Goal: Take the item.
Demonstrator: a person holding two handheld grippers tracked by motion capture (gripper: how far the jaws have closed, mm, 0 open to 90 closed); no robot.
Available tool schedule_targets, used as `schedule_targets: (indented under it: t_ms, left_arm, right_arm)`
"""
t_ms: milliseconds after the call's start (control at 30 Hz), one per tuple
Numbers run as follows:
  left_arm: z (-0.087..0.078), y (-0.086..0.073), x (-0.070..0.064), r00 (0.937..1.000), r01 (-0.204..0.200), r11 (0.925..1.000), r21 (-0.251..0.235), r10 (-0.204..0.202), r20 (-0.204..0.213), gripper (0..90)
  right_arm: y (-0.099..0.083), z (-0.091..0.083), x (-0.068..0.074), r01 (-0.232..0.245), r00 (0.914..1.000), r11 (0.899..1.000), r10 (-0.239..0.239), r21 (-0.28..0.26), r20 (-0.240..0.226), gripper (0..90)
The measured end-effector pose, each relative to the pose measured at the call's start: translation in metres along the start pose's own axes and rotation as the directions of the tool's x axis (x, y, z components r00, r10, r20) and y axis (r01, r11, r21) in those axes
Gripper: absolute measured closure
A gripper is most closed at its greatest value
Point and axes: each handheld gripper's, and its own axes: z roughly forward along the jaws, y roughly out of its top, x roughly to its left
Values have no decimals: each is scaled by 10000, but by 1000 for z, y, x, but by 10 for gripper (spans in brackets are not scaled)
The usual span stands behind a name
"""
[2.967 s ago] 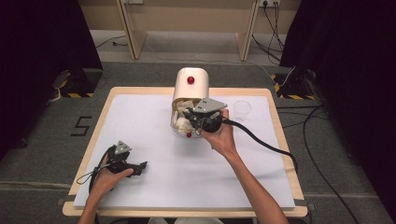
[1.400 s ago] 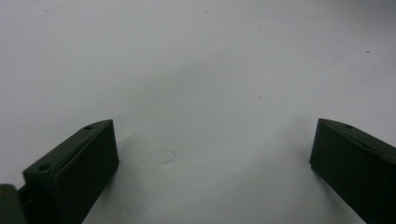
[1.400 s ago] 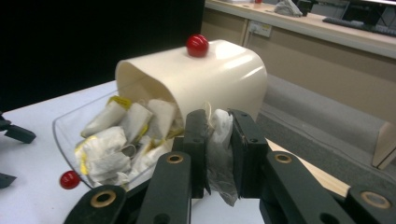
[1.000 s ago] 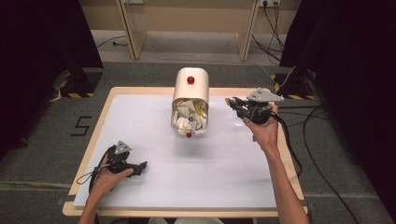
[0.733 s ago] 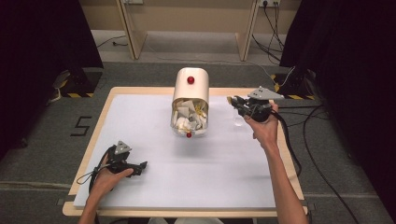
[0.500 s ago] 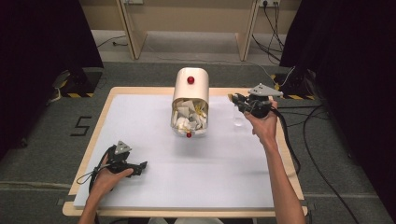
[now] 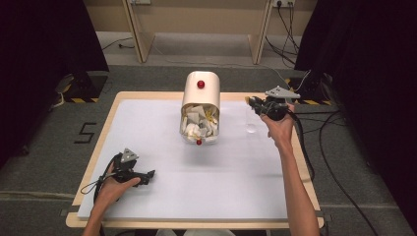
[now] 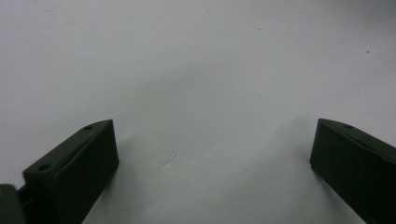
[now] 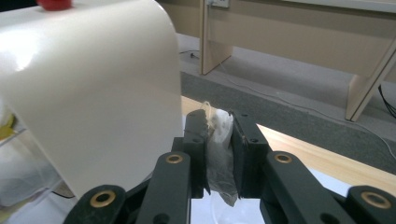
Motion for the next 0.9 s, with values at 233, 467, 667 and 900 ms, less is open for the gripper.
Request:
schedule_targets:
  t_ms: [233,467,667,900]
  left_arm:
    - [0,0,0,10000,-1,10000,0,1,0,0]
    - [0,0,0,10000,2,10000,-2,-2,1,0]
    - [0,0,0,10000,1,10000,-2,-1,-1,0]
    - [0,0,0,10000,-1,10000,1,1,0,0]
  right_arm:
    - [-7,1,-12,-331,9992,9994,330,54,217,780]
    - [-14,6,-18,-490,9982,9985,481,240,364,780]
    - [-19,11,-21,-494,9977,9979,473,424,493,779]
    - [-28,20,-23,-524,9973,9959,485,740,544,777]
